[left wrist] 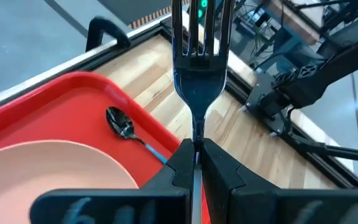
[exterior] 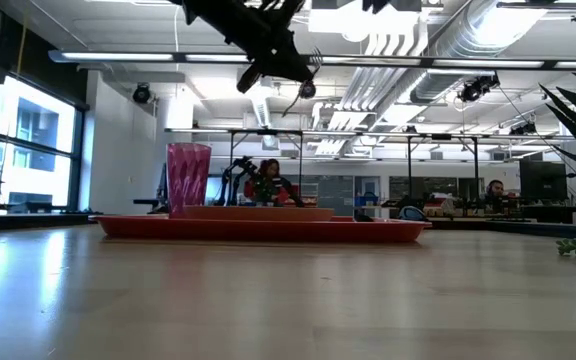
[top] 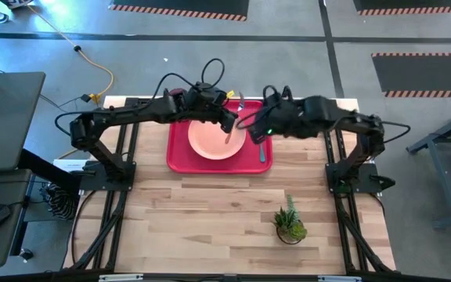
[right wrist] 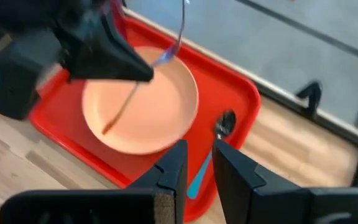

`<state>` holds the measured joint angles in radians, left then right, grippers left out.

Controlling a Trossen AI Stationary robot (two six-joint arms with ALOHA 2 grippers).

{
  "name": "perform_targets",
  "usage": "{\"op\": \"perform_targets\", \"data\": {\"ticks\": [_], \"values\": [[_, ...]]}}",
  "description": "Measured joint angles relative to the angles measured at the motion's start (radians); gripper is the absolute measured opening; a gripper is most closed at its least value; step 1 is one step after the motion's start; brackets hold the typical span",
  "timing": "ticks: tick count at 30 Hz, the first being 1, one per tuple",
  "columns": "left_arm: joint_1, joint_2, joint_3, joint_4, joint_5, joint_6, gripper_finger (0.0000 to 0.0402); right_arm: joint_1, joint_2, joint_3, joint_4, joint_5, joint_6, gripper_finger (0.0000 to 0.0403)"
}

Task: Pick and place plate/cup/fork/spoon on tray
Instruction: Put the orange fork on the red tray to the right of the pink plate

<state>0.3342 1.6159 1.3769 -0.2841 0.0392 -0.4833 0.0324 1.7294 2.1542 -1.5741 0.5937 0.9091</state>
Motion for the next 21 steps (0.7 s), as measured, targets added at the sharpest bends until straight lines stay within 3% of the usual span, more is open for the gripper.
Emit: {"op": "perform_targets", "data": {"ticks": [10,21], "values": [[-0.002,0.095,-0.001,0.021,0.02,-0.056,0.0006,0.032,0.0,-0.196,0.003,0.033,0.216,0.0067],[-0.005,0.188,-0.001,0.134,0.005,-0.228,0.001,-0.055,-0.071,-0.13,0.017,0.181,0.026,0.0067]]}}
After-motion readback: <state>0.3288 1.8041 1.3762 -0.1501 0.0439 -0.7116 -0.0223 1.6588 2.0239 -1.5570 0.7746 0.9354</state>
